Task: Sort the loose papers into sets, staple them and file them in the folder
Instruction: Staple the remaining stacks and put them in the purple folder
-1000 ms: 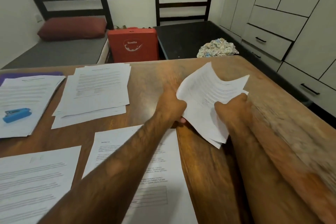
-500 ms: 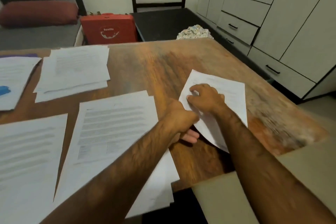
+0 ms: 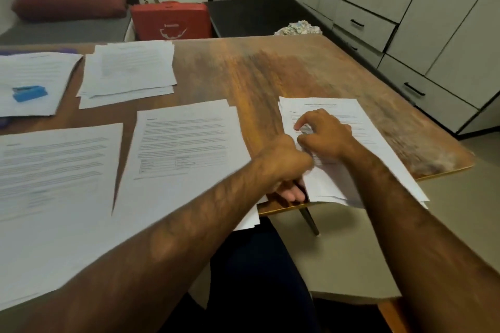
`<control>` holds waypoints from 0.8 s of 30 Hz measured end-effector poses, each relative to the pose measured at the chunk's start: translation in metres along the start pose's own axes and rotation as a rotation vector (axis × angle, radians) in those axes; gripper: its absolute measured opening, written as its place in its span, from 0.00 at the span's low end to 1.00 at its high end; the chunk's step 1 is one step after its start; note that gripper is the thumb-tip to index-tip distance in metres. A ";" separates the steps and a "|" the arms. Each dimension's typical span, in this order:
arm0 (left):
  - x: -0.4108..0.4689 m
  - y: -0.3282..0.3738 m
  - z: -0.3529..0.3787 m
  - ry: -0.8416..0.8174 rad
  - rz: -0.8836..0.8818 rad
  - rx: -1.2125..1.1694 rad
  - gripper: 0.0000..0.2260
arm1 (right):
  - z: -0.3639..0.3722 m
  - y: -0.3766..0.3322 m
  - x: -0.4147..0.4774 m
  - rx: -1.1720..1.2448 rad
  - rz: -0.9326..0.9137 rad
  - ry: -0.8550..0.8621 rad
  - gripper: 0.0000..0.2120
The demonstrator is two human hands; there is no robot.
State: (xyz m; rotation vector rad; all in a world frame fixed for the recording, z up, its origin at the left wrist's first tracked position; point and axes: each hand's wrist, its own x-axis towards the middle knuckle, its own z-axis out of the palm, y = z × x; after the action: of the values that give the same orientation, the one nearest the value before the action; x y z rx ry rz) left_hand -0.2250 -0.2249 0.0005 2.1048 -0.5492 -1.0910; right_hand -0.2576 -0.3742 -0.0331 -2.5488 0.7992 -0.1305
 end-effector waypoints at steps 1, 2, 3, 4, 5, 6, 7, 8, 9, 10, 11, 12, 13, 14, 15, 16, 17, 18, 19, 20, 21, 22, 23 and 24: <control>-0.003 0.000 -0.003 0.007 0.030 0.032 0.08 | -0.001 -0.004 0.000 -0.022 0.004 0.025 0.14; -0.006 -0.003 -0.011 0.029 0.057 0.058 0.08 | -0.001 -0.011 0.001 -0.043 -0.003 0.057 0.14; -0.009 -0.007 -0.020 0.052 0.082 0.073 0.07 | 0.001 -0.018 0.001 -0.056 -0.022 0.089 0.14; -0.012 -0.013 -0.033 0.086 0.104 0.085 0.06 | 0.004 -0.028 0.001 -0.049 -0.055 0.111 0.14; -0.014 -0.020 -0.045 0.131 0.128 0.098 0.04 | 0.008 -0.038 0.002 -0.025 -0.097 0.127 0.12; -0.016 -0.027 -0.058 0.189 0.151 0.113 0.04 | 0.012 -0.047 0.003 0.009 -0.138 0.132 0.11; -0.017 -0.036 -0.071 0.261 0.166 0.124 0.04 | 0.018 -0.058 0.006 0.036 -0.182 0.125 0.09; -0.018 -0.046 -0.084 0.334 0.173 0.135 0.04 | 0.025 -0.068 0.009 0.055 -0.214 0.107 0.07; -0.018 -0.055 -0.096 0.403 0.171 0.151 0.04 | 0.033 -0.078 0.012 0.072 -0.240 0.083 0.07; -0.018 -0.066 -0.109 0.473 0.171 0.173 0.04 | 0.040 -0.087 0.016 0.081 -0.258 0.057 0.08; -0.015 -0.076 -0.121 0.549 0.175 0.221 0.04 | 0.046 -0.095 0.019 0.088 -0.277 0.042 0.11; -0.013 -0.088 -0.134 0.635 0.176 0.296 0.03 | 0.053 -0.104 0.023 0.089 -0.296 0.041 0.14; -0.012 -0.099 -0.147 0.714 0.170 0.375 0.03 | 0.059 -0.110 0.026 0.083 -0.308 0.052 0.17; -0.011 -0.109 -0.160 0.773 0.166 0.428 0.04 | 0.064 -0.115 0.030 0.071 -0.317 0.053 0.21; -0.011 -0.119 -0.171 0.796 0.165 0.458 0.04 | 0.068 -0.119 0.033 0.059 -0.319 0.044 0.24; -0.009 -0.129 -0.180 0.788 0.171 0.496 0.04 | 0.072 -0.120 0.034 0.040 -0.316 0.031 0.28; -0.008 -0.139 -0.186 0.759 0.166 0.557 0.07 | 0.076 -0.122 0.035 0.000 -0.313 0.021 0.30; -0.006 -0.148 -0.190 0.721 0.146 0.630 0.12 | 0.080 -0.122 0.035 -0.060 -0.313 0.022 0.31; -0.003 -0.156 -0.192 0.707 0.136 0.683 0.16 | 0.084 -0.121 0.036 -0.123 -0.319 0.027 0.30; -0.001 -0.162 -0.191 0.720 0.133 0.703 0.18 | 0.086 -0.120 0.037 -0.174 -0.325 0.031 0.30; 0.001 -0.165 -0.190 0.743 0.141 0.696 0.19 | 0.087 -0.120 0.037 -0.193 -0.331 0.033 0.30; 0.003 -0.165 -0.188 0.763 0.150 0.680 0.19 | 0.087 -0.121 0.038 -0.192 -0.327 0.023 0.30; 0.005 -0.165 -0.188 0.772 0.150 0.666 0.19 | 0.087 -0.122 0.039 -0.178 -0.321 0.013 0.30; 0.006 -0.163 -0.188 0.770 0.142 0.655 0.19 | 0.086 -0.123 0.039 -0.164 -0.313 0.001 0.30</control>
State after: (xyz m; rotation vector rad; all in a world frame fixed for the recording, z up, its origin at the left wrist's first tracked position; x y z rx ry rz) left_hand -0.0577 -0.0469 -0.0472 2.7422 -0.6989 0.0635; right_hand -0.1432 -0.2724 -0.0553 -2.8153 0.4198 -0.1722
